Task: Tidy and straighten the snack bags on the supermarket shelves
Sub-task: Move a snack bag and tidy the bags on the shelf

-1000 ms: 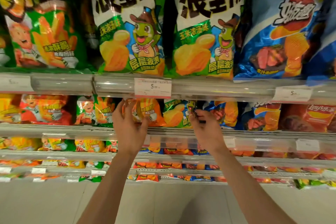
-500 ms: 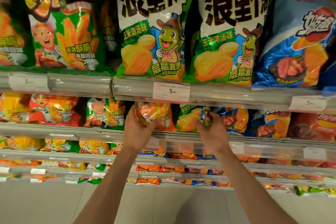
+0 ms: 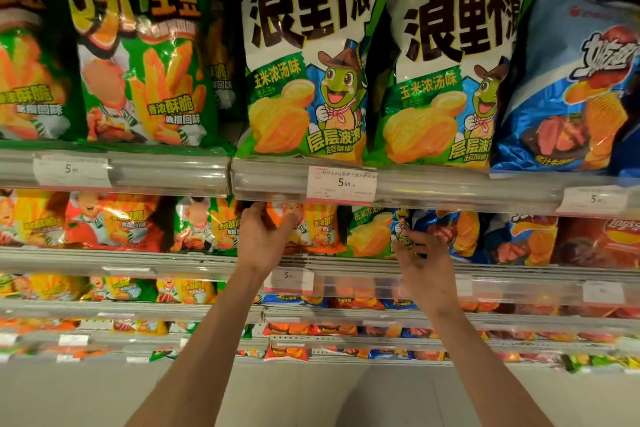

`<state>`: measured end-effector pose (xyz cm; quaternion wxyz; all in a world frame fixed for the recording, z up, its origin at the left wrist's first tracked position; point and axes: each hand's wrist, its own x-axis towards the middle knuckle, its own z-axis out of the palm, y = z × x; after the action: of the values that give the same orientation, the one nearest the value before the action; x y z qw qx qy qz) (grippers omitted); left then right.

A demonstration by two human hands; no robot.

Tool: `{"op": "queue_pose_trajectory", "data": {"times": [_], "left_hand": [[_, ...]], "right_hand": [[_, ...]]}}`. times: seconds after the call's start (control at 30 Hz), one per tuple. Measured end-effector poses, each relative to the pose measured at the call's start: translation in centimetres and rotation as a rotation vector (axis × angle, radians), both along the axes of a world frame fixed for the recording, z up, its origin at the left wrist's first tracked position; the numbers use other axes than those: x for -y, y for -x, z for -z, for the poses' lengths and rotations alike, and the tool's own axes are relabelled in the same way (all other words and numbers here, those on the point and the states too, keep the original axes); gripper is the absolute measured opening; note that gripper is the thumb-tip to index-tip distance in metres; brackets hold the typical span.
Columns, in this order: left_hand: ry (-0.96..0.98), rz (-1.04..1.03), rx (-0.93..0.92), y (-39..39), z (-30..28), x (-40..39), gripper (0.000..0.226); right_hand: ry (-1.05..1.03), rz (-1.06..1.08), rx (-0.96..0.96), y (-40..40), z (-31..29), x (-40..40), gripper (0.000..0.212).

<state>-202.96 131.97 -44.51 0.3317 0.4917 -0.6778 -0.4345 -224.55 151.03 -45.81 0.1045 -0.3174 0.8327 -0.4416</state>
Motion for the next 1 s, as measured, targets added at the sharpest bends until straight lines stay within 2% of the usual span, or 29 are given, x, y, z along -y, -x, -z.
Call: {"op": "queue_pose_trajectory", "data": {"times": [0.1, 0.13, 0.2, 0.27, 0.4, 0.5, 0.63, 0.8, 1.0], "left_hand": [[0.054, 0.036, -0.078, 0.1, -1.7, -0.5, 0.022], [0.042, 0.044, -0.103, 0.1, -2.0, -0.6, 0.023], [0.018, 0.063, -0.131, -0.2, -2.4, -0.8, 0.046], [-0.015, 0.081, -0.153, -0.8, -2.4, -0.8, 0.058], [-0.121, 0.100, -0.180, -2.9, -2.5, -1.9, 0.052], [-0.202, 0.137, -0.203, -5.2, -2.2, -3.0, 0.050], [-0.258, 0.197, -0.228, -8.2, -1.5, -4.5, 0.049], [-0.339, 0.202, -0.220, -11.4, -0.2, -5.7, 0.060], [-0.404, 0.119, -0.238, -14.0, -0.2, -7.5, 0.044]], "right_hand": [[0.021, -0.008, 0.080, -0.3, 0.0, -0.3, 0.031], [0.028, -0.013, 0.104, -0.4, -0.1, -0.3, 0.026], [0.028, -0.034, 0.156, -0.9, -0.4, -0.4, 0.014], [0.020, -0.071, 0.203, -1.7, -1.1, -0.4, 0.012], [-0.033, -0.183, 0.284, -4.1, -2.6, 0.2, 0.014], [-0.035, -0.236, 0.348, -6.6, -3.3, 1.3, 0.003], [-0.001, -0.265, 0.456, -10.4, -3.6, 2.8, 0.036], [-0.023, -0.317, 0.451, -13.8, -3.3, 3.1, 0.021], [-0.042, -0.363, 0.515, -15.7, -1.9, 2.6, 0.022]]}}
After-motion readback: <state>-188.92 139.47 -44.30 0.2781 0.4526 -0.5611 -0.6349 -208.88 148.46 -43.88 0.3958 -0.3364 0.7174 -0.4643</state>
